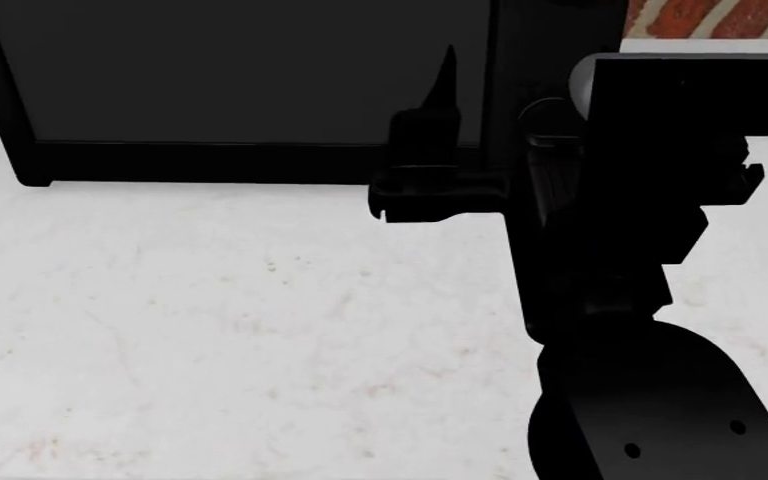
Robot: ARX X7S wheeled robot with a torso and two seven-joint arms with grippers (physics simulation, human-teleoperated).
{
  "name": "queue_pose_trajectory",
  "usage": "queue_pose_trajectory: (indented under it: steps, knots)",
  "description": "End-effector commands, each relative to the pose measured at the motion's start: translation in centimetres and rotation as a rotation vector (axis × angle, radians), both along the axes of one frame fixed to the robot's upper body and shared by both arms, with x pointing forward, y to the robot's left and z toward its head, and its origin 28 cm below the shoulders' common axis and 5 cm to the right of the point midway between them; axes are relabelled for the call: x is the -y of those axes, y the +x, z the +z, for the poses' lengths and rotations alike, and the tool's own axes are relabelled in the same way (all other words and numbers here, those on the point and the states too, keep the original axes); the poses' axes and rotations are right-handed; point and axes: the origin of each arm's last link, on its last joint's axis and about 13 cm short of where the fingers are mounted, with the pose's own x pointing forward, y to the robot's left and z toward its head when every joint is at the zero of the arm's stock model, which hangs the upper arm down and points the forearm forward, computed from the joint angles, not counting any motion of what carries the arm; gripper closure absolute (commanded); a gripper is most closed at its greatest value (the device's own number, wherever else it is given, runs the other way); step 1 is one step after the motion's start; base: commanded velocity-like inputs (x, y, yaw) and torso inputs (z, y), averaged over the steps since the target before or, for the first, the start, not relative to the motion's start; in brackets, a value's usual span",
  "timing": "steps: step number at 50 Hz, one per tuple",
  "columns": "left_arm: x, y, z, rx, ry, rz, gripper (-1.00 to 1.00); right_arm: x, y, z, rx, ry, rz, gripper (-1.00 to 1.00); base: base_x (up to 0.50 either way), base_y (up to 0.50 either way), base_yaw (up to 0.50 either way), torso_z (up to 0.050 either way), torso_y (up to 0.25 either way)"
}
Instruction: Decrease the toaster oven temperature.
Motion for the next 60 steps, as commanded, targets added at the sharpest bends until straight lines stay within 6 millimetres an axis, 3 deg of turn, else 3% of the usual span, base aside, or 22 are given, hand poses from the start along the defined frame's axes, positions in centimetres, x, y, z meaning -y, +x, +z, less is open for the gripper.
queue_pose_trajectory:
  steps: [1,10,21,36,60]
  knots:
    - [0.0,0.0,0.0,0.0,0.0,0.001,-1.0,0.1,-0.2,-0.3,-0.012,0.001,-0.001,-1.0,0.26,-0.04,0.0,0.0,0.0]
    - [0.0,-0.1,0.0,-0.002,0.001,-0.002,-1.0,0.4,-1.0,-0.3,-0.054,-0.028,-0.045,-1.0,0.05,0.0,0.0,0.0,0.0]
    - [-0.1,0.4,0.3,-0.002,0.003,-0.007,-1.0,0.6,-1.3,2.1,-0.119,0.115,0.028,-1.0,0.0,0.0,0.0,0.0,0.0]
    - [0.0,1.5,-0.1,-0.008,0.001,-0.016,-1.0,1.1,-1.7,3.8,-0.149,0.183,-0.047,-1.0,0.0,0.0,0.0,0.0,0.0]
    - [0.0,2.1,-0.9,-0.019,-0.011,-0.018,-1.0,1.1,0.9,4.6,-0.194,0.268,-0.113,-1.0,0.0,0.0,0.0,0.0,0.0]
